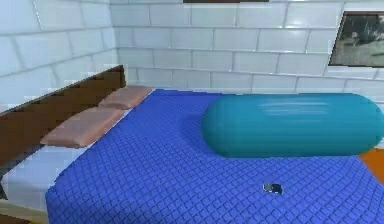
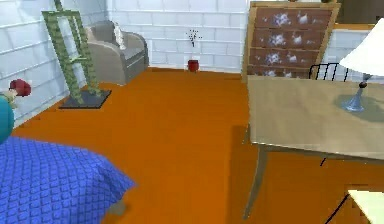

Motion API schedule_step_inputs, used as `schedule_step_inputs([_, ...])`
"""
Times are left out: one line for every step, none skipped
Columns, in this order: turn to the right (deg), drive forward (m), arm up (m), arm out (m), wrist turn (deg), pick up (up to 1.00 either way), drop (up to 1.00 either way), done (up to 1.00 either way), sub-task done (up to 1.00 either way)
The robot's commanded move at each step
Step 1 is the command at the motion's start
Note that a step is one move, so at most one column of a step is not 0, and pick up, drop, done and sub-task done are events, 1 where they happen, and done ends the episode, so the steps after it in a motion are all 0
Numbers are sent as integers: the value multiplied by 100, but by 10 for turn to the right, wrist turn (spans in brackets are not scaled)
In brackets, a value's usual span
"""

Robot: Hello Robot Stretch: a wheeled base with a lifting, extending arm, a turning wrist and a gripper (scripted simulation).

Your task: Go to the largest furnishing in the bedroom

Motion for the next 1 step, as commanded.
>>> schedule_step_inputs([0, 0, 0, 0, 0, 0, 0, 100, 0])
